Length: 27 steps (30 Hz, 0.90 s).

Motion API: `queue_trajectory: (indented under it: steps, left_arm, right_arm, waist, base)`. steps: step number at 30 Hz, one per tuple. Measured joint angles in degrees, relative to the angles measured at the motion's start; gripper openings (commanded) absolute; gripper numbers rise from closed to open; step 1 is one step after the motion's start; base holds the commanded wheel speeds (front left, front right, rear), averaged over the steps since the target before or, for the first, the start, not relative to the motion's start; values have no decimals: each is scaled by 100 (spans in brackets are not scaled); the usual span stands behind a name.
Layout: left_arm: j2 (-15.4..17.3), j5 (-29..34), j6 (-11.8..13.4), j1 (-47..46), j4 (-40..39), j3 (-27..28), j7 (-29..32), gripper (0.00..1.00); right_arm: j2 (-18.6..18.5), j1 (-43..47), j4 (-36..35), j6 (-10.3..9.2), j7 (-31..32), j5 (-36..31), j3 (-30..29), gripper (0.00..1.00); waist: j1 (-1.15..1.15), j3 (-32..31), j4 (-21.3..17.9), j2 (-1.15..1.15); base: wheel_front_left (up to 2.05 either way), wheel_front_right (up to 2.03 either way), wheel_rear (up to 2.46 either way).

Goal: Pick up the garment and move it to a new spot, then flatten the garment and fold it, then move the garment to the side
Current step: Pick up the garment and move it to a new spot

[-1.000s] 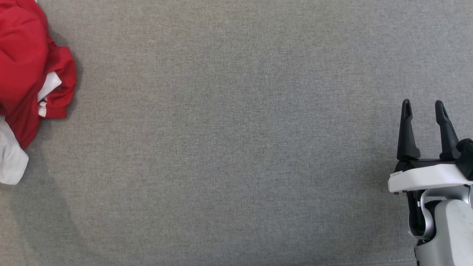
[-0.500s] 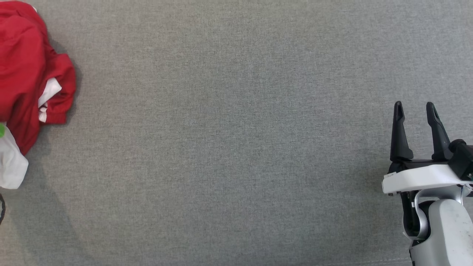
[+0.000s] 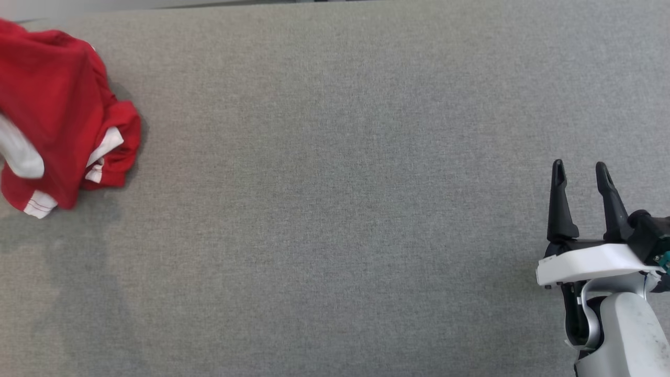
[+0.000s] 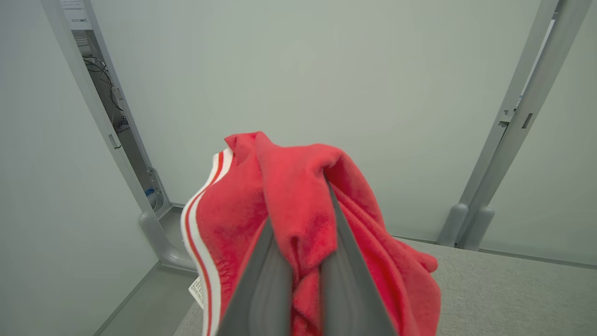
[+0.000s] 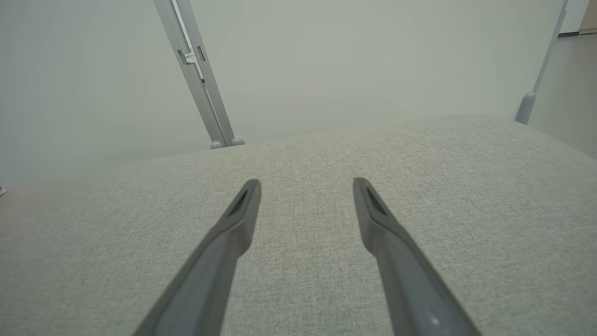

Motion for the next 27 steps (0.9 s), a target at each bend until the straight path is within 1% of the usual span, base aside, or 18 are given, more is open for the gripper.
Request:
queue_trajectory:
  steps: [4, 8, 11, 15, 18, 21, 23, 27]
  left_arm:
    - [-33, 44, -7, -215, -442, -201, -92, 0]
    - [-126, 54, -23, -494, -1106, -404, -70, 0]
    - [-181, 47, -24, -659, -1682, -580, 109, 0]
    - [-345, -34, -26, -846, -2473, -886, 463, 0]
    - [-503, -127, -32, -955, -2960, -1055, 701, 0]
    - [-738, -281, -32, -1059, -3332, -1278, 917, 0]
    - [-932, -327, -32, -1112, -3485, -1468, 1036, 0]
    - [-1303, -403, -27, -1177, -3611, -1671, 1070, 0]
  right_arm:
    - [1, 54, 118, 0, -34, 73, 35, 100]
    - [1, 95, 196, 0, -51, 174, 74, 100]
    - [0, 117, 238, 0, -58, 257, 89, 100]
    - [1, 156, 319, 0, -77, 388, 181, 100]
    - [1, 152, 314, 0, -82, 508, 248, 100]
    - [0, 147, 312, 0, -82, 602, 267, 100]
    - [-2, 145, 313, -1, -83, 660, 293, 100]
    - [0, 119, 320, -1, -83, 748, 380, 100]
  waist:
    - [0, -213, 32, 0]
    - [0, -399, -6, 0]
    - [0, -464, -116, 0]
    - [0, -493, -327, 0]
    - [0, -495, -514, 0]
    - [0, -487, -718, 0]
    - [0, -477, -873, 0]
    - [0, -448, -1164, 0]
  base:
    - [0, 0, 0]
    - [0, 0, 0]
    - [0, 0, 0]
    - [0, 0, 0]
    - [0, 0, 0]
    - [0, 0, 0]
    - [0, 0, 0]
    - [0, 0, 0]
